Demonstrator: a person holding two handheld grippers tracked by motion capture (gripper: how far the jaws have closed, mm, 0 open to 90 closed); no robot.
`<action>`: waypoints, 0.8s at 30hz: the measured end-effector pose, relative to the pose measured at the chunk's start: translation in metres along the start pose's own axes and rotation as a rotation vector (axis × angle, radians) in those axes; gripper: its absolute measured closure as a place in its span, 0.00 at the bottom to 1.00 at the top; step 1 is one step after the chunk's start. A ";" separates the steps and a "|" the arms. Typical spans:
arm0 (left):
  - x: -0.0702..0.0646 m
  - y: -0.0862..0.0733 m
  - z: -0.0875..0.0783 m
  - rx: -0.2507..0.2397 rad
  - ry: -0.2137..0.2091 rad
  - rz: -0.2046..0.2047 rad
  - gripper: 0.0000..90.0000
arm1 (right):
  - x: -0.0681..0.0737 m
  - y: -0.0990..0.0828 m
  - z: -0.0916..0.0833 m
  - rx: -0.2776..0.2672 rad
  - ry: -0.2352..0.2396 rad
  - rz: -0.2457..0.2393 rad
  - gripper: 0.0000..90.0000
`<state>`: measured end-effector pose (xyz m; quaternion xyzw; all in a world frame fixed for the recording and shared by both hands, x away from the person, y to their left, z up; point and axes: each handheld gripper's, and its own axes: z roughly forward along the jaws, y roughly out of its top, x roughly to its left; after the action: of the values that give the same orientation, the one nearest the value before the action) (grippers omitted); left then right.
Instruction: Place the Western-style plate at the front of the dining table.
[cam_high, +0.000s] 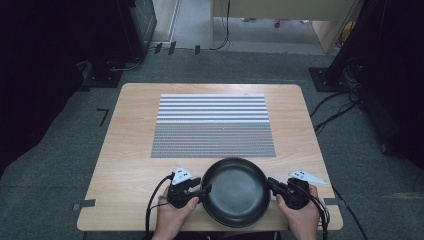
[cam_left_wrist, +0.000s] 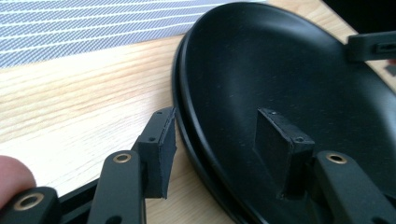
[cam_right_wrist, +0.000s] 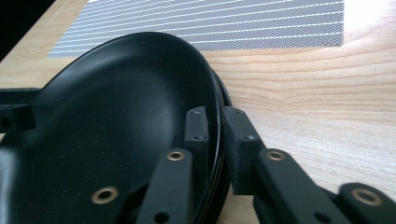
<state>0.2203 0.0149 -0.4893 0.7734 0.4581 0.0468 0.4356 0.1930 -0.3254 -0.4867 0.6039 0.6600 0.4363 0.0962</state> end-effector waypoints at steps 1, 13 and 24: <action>0.000 0.000 0.000 0.005 0.000 0.000 0.54 | 0.001 0.000 0.000 0.000 -0.011 0.009 0.92; 0.002 -0.003 0.000 0.014 0.000 -0.015 0.64 | 0.007 -0.002 0.002 -0.009 -0.026 0.025 0.94; 0.008 0.000 -0.003 0.015 -0.050 -0.048 0.66 | 0.009 -0.004 0.006 -0.027 -0.012 0.046 0.94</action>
<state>0.2237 0.0232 -0.4901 0.7663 0.4659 0.0137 0.4422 0.1921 -0.3146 -0.4895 0.6203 0.6393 0.4436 0.0984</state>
